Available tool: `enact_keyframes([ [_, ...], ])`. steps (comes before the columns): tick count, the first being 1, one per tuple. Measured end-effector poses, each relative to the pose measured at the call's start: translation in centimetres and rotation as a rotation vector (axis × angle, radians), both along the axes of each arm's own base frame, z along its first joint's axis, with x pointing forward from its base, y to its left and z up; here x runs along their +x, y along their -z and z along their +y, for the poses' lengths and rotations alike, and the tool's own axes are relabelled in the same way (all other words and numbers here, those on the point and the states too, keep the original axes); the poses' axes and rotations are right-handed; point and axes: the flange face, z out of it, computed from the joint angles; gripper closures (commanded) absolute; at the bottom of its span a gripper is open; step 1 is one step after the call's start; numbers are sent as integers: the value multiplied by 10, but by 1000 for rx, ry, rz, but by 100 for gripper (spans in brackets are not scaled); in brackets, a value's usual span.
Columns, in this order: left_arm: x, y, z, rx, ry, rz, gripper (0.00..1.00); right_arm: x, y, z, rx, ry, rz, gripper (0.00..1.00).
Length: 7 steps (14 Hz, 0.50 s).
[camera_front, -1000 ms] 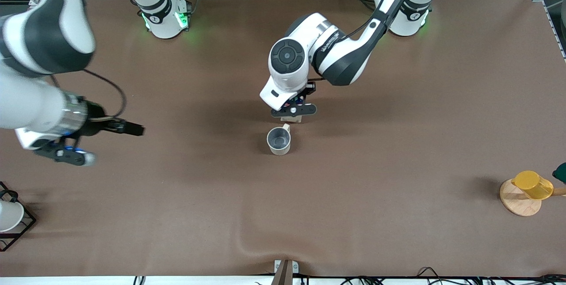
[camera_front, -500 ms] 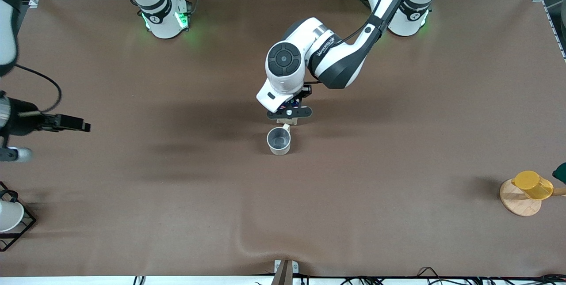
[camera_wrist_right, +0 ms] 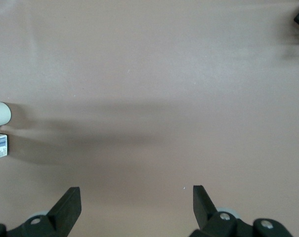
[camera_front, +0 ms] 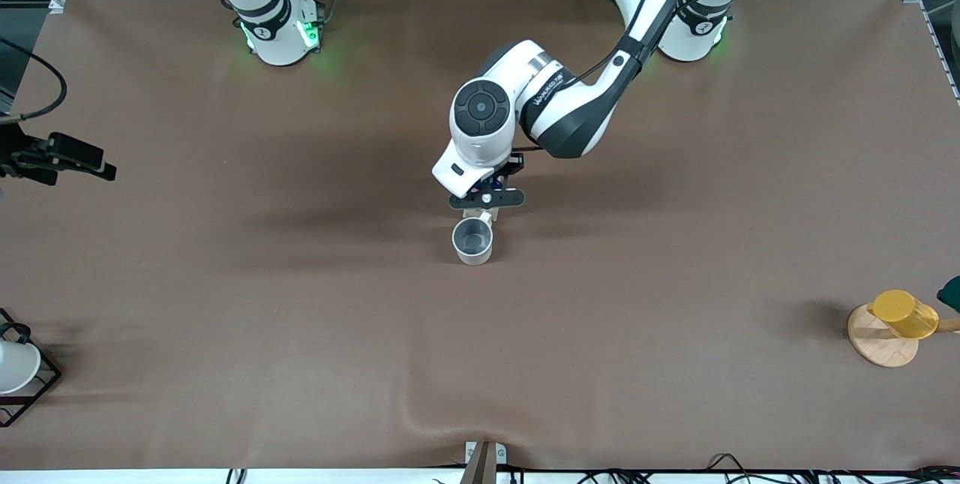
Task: Place milk next to cup
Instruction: 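Lower the milk carton beside the mug with the left gripper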
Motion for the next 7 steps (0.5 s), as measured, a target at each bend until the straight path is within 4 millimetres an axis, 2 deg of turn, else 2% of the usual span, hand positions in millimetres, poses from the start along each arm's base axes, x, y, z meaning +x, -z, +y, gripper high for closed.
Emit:
enact_keyframes([
  [1, 0, 1, 0, 1, 0, 1, 43, 0, 1, -1, 0, -2, -8, 0],
  [2, 0, 3, 0, 3, 0, 3, 0, 1, 2, -2, 0, 0, -14, 0],
  [5, 1, 8, 0, 7, -1, 7, 0, -2, -4, 2, 1, -8, -29, 0],
  [7, 1, 4, -1, 0, -1, 1, 0, -6, -6, 5, -3, -13, -31, 0],
])
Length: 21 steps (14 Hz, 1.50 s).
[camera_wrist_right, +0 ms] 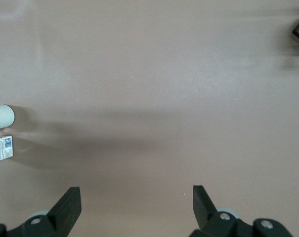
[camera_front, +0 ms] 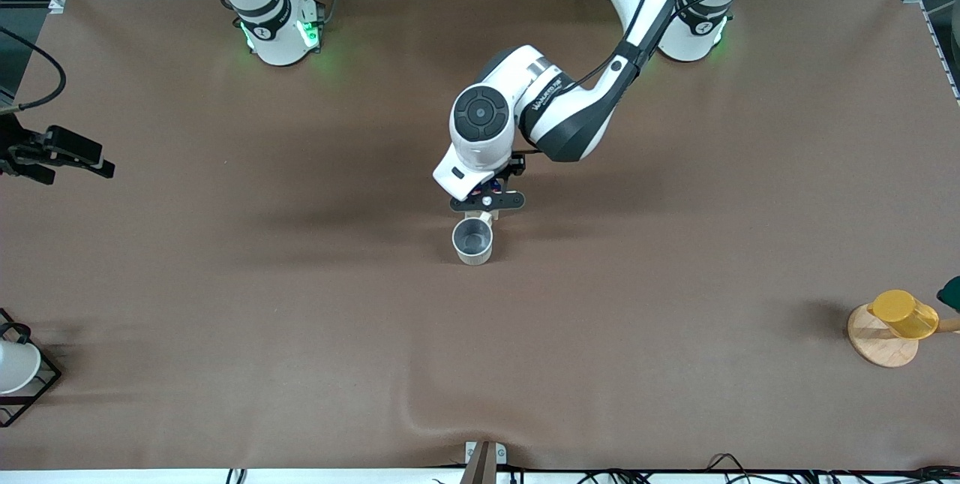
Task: Place milk next to cup
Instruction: 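Lower the milk carton beside the mug with the left gripper, then open the left gripper and lift it away from the carton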
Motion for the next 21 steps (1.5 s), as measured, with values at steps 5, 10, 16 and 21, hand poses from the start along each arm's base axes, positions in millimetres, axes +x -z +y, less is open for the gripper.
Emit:
enact_keyframes([
  [5, -3, -65, 2, -53, -4, -25, 0, -2, 5, 4, -32, 34, 17, 0],
  [10, 34, -197, 110, -73, -122, -92, 0, -12, -9, -2, -39, 68, 11, 0],
  [16, 85, -263, 325, 0, -112, -169, 0, -19, -22, -3, -40, 74, -12, 0],
  [21, 77, -265, 418, 4, -138, -153, 0, -19, -22, -1, -68, 65, -13, 0],
])
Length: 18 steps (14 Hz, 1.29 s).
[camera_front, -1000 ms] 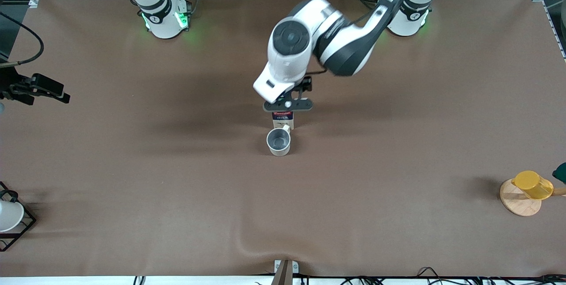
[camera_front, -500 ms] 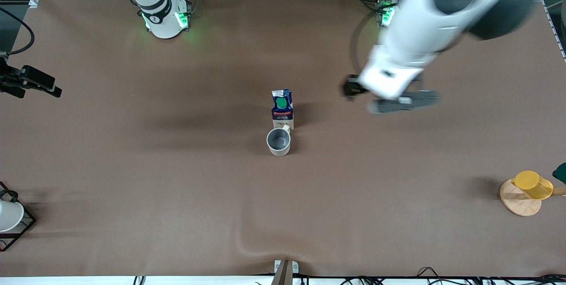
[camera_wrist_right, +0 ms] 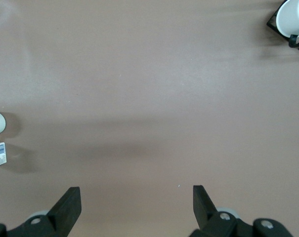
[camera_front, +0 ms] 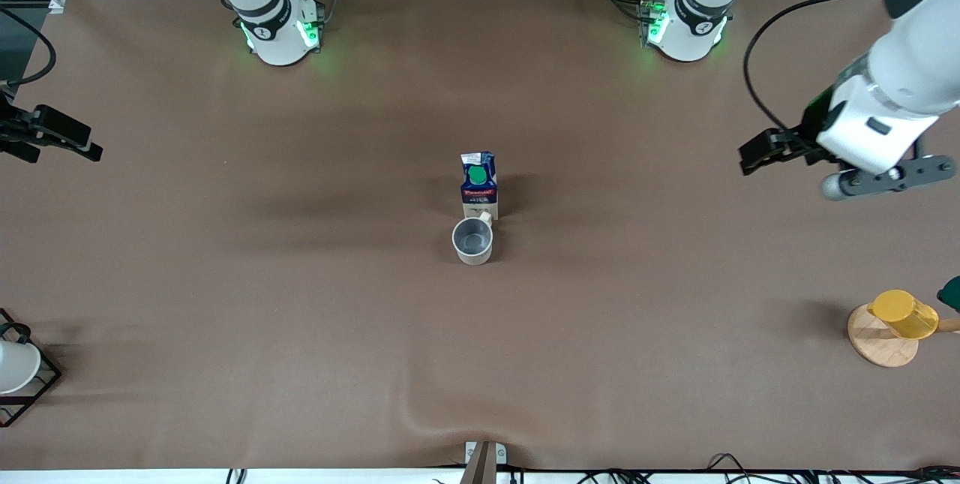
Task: Place milk next to cup
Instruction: 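Open the left gripper and lift it away from the carton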
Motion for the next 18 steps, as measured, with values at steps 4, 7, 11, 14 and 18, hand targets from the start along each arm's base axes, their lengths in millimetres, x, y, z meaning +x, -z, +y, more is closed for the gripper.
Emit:
enact_keyframes([
  [4, -4, -6, 26, -2, 0, -4, 0, 1, 0, 5, -30, -12, -2, 0],
  [7, -8, -10, 30, -2, -5, -2, 0, 1, 0, 5, -31, -12, -2, 0],
  [11, -15, -18, 40, -2, -1, 3, 0, 1, 0, 6, -31, -11, -2, 0],
  [14, -20, -25, 55, -4, 25, 3, 0, 1, 0, 6, -31, -10, -2, 0],
  [18, -22, -28, 71, -5, 21, 7, 0, 1, 0, 6, -31, -9, -1, 0],
])
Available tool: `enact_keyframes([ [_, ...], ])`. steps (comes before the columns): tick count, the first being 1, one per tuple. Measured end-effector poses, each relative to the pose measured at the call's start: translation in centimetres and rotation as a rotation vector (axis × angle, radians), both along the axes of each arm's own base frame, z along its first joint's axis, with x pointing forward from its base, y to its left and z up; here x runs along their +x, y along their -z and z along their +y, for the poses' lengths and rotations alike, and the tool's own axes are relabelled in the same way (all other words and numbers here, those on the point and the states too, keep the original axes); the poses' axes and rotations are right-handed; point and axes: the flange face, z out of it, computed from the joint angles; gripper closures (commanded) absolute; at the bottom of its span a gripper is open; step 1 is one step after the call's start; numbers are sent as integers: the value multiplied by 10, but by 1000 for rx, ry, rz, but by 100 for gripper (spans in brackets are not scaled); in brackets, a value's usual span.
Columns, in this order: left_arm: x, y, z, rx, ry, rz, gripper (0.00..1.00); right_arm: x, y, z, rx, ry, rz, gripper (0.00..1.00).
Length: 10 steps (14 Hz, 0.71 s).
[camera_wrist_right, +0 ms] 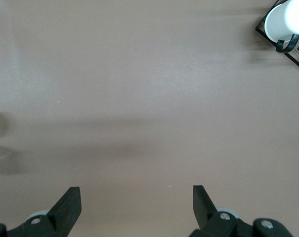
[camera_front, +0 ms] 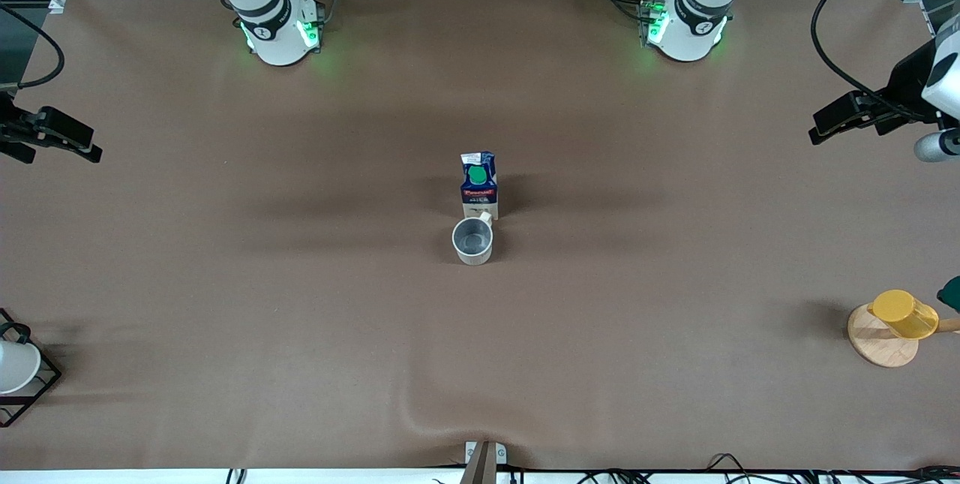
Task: Place milk next to cup
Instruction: 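Open the left gripper and lift it away from the carton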
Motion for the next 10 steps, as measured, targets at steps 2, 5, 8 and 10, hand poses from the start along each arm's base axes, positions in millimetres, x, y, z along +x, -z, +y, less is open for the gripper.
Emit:
enact_keyframes([
  [2, 0, 0, 2, -1, 5, 0, 0, 0, 0, 0, 0, 0, 0, 0],
  [5, 0, 0, 0, -2, 12, -1, 0, 0, 0, 0, 0, 0, 1, 0],
  [8, -1, -2, -2, -2, 14, -4, 0, 0, 0, 3, 0, -5, 1, 0],
  [10, -2, -3, -2, -2, 14, -1, 0, 0, 1, 4, 0, -7, 2, 0],
])
